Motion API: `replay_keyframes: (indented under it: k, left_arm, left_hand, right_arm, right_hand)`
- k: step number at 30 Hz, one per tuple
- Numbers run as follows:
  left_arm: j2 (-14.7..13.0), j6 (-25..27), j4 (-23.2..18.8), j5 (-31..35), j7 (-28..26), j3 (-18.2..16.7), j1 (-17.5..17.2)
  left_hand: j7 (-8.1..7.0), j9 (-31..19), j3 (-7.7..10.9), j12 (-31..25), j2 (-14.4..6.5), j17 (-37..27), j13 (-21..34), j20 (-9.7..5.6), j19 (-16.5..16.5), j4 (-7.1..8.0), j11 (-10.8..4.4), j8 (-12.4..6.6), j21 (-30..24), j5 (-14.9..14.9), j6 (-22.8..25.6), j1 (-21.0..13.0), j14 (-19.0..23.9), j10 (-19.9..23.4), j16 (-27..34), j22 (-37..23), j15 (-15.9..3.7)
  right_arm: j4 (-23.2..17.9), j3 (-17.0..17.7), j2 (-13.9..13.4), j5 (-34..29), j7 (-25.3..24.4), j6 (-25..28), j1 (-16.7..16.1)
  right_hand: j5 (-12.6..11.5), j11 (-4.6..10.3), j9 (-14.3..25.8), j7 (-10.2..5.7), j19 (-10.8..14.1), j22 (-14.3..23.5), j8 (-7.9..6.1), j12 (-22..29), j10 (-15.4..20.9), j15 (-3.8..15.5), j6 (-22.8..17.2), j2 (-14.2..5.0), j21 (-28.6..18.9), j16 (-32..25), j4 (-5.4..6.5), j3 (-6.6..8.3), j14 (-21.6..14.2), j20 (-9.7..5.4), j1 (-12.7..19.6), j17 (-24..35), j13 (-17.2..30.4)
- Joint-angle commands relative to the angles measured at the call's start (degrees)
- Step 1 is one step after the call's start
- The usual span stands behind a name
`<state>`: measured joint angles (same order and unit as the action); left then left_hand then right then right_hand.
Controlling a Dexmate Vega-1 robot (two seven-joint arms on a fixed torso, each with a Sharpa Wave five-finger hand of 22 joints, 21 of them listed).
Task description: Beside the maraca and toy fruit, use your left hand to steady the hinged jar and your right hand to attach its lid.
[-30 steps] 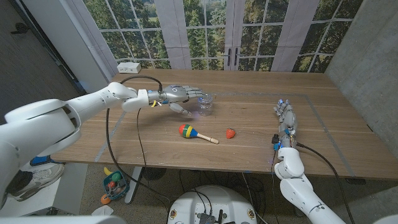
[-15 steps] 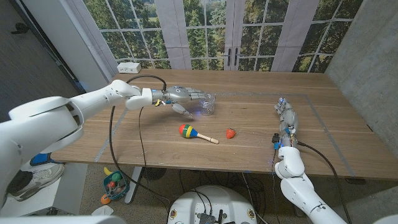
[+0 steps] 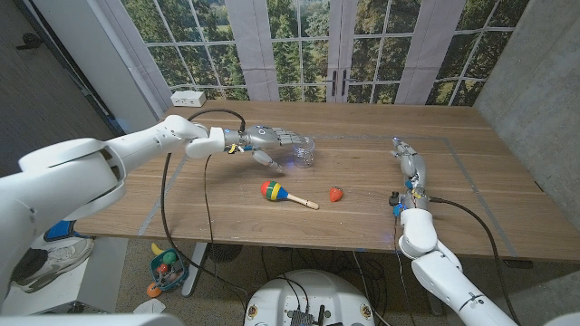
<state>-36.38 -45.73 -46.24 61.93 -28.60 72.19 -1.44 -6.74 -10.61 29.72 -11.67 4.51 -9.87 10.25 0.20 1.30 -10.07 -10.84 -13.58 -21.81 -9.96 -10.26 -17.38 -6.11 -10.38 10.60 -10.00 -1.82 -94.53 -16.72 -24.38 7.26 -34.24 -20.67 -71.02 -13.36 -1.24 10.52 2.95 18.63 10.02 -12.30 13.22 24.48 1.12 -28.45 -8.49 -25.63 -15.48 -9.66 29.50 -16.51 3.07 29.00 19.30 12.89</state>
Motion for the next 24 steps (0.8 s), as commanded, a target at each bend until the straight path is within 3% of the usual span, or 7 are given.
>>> replay_keyframes:
  k: [1, 13, 24]
  left_arm:
    - [1.0, 0.0, 2.0, 0.0, -0.7, 1.3, 0.8]
    - [0.9, 0.4, 2.0, -0.5, -0.6, 1.9, 1.0]
    - [0.2, 0.7, 0.5, -1.4, 0.9, 1.3, 0.5]
  left_hand:
    - [0.12, -0.2, -0.18, -0.1, 0.2, -0.1, 0.2, 0.16, -0.2, 0.10, -0.19, -0.43, 0.2, -0.2, -5.0, -0.8, 0.3, -1.4, 0.3, -0.3, -1.57]
    - [0.25, -0.1, -0.38, 0.1, 0.3, -0.1, 0.2, 0.30, -0.3, 0.14, 0.04, -0.75, 0.5, -0.2, -4.4, -1.2, 0.4, -1.4, 0.2, -0.3, -1.56]
    - [0.13, -0.1, -0.56, 0.2, 0.3, -0.1, 0.2, 0.31, -0.6, 0.18, 0.19, -0.96, 0.7, -0.2, -3.9, -1.6, 0.7, -1.1, 0.2, -0.3, -1.64]
  right_arm:
    - [-6.5, -3.2, -3.5, -12.9, -5.4, 11.2, 0.1]
    - [-9.4, -6.5, -6.1, -19.0, -5.9, 17.4, 1.5]
    - [-10.9, -8.9, -7.7, -22.9, -6.3, 19.8, 2.0]
  right_hand:
    - [-0.5, 0.00, 0.3, -0.29, 0.6, 0.1, -0.30, 0.4, 0.6, 0.12, -0.7, -0.49, 0.2, -0.4, -0.17, 0.26, -0.7, 0.08, 0.6, 0.3, 0.2]
    - [-0.9, 0.49, 0.3, -0.79, 1.1, 0.2, -0.31, 0.5, 1.0, 1.16, -1.5, -0.88, 0.3, -1.1, 0.20, 0.16, -1.0, -0.39, 1.0, 0.9, 0.5]
    - [-1.2, 0.70, 0.4, -1.20, 1.6, 0.2, -0.38, 0.8, 1.7, 1.89, -2.4, -1.13, 0.4, -1.7, 0.33, 0.11, -1.5, -0.79, 1.4, 1.4, 0.8]
